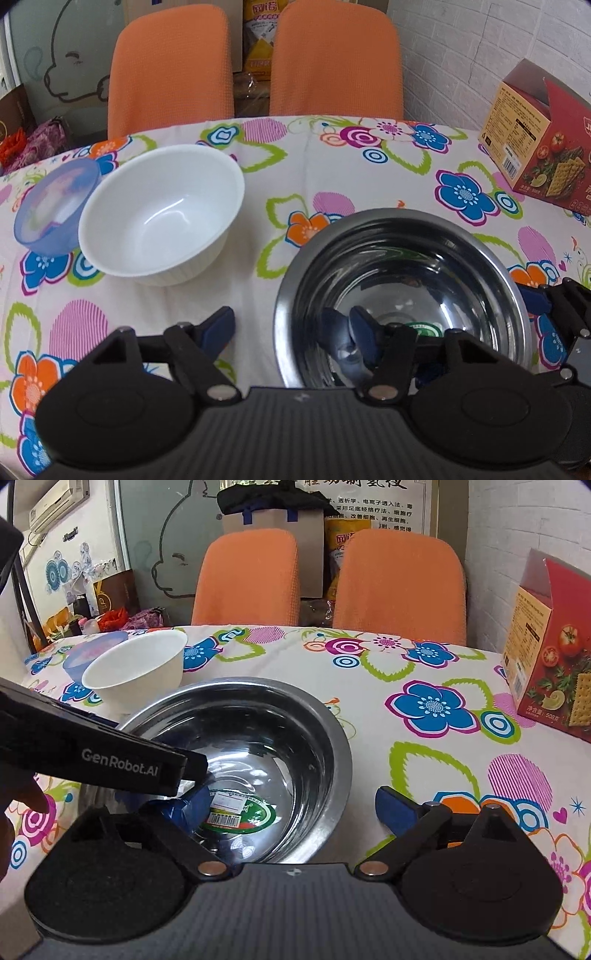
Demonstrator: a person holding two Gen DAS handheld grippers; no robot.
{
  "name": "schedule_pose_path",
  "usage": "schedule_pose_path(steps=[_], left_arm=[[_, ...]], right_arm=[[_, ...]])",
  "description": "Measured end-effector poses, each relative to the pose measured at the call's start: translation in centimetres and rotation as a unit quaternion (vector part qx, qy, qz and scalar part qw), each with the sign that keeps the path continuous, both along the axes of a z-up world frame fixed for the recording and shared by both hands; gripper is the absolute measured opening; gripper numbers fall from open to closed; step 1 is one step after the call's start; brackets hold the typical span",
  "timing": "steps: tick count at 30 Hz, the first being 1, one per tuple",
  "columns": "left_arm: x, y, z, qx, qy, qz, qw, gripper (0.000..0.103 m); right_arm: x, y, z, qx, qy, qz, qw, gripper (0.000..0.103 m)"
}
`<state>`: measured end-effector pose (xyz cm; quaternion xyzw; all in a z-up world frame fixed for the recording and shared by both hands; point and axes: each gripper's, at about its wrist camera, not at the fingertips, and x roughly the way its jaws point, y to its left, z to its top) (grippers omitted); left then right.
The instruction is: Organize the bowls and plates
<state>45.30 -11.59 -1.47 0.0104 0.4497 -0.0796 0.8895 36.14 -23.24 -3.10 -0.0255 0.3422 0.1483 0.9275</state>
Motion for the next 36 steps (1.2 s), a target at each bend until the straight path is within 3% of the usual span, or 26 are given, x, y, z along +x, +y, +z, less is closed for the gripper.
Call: schedule_pose_path(steps=[1, 2, 3, 10, 12, 16, 24, 30, 36], left_arm=[[-0.1, -0.2, 0.1, 0.008, -0.003, -0.005, 0.9999, 0.05], [-0.2, -0.6, 0.3, 0.009, -0.003, -0.014, 0.9999, 0.035], [-0.3, -0.9, 0.4, 0.005, 0.001, -0.021, 0.9998, 0.029], [-1.8, 0.6, 1.2, -0.049, 0.047, -0.036, 0.997, 0.028], [-3.3, 0.9, 1.7, -0.05, 0.042, -0.048, 0.9967, 0.028], [-7.1, 2.1, 3.4, -0.044, 0.025, -0.07, 0.9963, 0.028], [-15.0, 5.7, 3.5, -0.024, 0.017, -0.094, 0.9951, 0.028], [-17.4, 6.6, 2.4, -0.034, 0.019, -0.104, 0.9938, 0.028], [-16.9, 6.2, 1.2, -0.039, 0.026, -0.111, 0.9928, 0.029]], right_arm=[[-0.1, 0.3, 0.1, 0.006, 0.004, 0.005, 1.0, 0.082], [-0.2, 0.7, 0.2, 0.014, 0.011, 0.016, 1.0, 0.081], [-0.4, 1.5, 0.4, 0.018, 0.018, 0.029, 0.999, 0.083], [-3.8, 3.1, 1.6, 0.008, 0.006, 0.008, 1.0, 0.081], [-5.5, 3.8, 2.5, -0.006, -0.008, 0.002, 1.0, 0.083], [-9.0, 4.8, 3.5, 0.013, -0.016, -0.003, 1.0, 0.083], [-15.5, 8.2, 2.7, 0.039, -0.008, -0.005, 0.999, 0.085], [-17.6, 8.8, 1.6, 0.053, 0.009, -0.032, 0.998, 0.085], [-17.1, 8.7, 0.9, 0.038, 0.02, -0.04, 0.998, 0.084]])
